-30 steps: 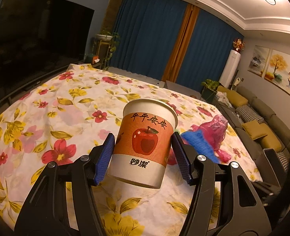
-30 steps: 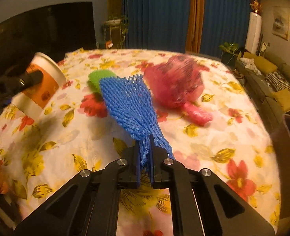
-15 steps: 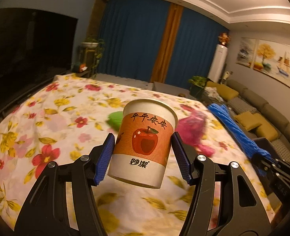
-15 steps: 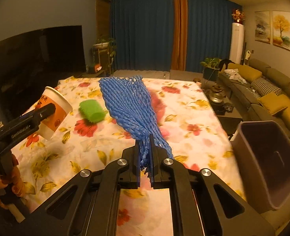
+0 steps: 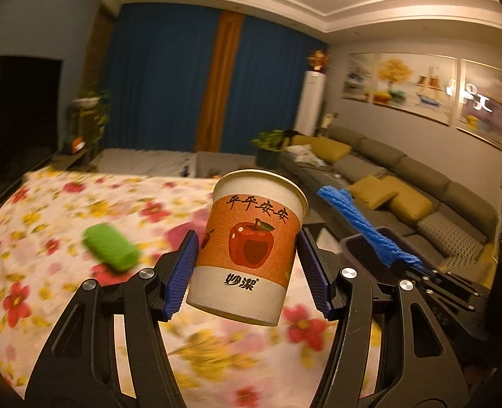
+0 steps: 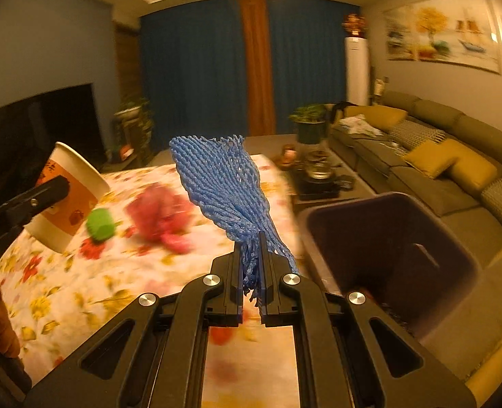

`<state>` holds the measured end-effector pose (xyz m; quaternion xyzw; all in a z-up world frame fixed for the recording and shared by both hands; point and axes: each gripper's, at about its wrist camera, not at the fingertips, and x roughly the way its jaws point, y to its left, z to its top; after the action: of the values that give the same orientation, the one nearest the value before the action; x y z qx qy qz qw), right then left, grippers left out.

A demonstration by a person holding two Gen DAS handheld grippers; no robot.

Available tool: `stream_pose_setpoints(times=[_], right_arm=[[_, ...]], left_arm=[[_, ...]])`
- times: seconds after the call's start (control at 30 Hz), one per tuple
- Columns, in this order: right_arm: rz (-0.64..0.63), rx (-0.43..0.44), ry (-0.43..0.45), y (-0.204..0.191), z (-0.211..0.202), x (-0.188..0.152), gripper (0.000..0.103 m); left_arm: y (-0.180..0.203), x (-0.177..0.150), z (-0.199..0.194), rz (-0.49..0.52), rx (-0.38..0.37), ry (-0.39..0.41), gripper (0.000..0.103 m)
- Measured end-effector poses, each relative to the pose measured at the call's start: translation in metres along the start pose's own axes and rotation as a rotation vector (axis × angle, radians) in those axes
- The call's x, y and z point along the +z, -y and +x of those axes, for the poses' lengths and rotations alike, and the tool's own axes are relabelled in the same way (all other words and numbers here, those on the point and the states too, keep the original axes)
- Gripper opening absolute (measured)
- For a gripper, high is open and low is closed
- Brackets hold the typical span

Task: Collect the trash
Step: 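Lift the held cup and blue mesh net and carry them over the bin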

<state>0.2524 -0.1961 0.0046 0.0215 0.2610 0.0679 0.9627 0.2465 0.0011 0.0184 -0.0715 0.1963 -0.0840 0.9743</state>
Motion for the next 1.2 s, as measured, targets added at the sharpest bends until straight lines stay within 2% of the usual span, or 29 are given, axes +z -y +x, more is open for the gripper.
stream_pose_setpoints(times=[0.23, 0.5, 0.7, 1.2], right_arm=[[0.084, -0.131, 0.029, 0.071, -0.016, -0.002, 0.008], [0.122, -0.203, 0.051, 0.111, -0.022, -0.007, 0.008], [0.138, -0.207, 0.051, 0.122, -0.017, -0.01, 0.008], [0.18, -0.191, 0.051, 0.135, -0.008, -0.011, 0.008]], left_arm=[[0.081, 0.004, 0.025, 0.044, -0.128, 0.006, 0.058], [0.136, 0.002, 0.06, 0.066, -0.213, -0.012, 0.058], [0.157, -0.002, 0.078, 0.088, -0.233, -0.021, 0.058], [0.178, -0.006, 0.101, 0.125, -0.256, -0.05, 0.058]])
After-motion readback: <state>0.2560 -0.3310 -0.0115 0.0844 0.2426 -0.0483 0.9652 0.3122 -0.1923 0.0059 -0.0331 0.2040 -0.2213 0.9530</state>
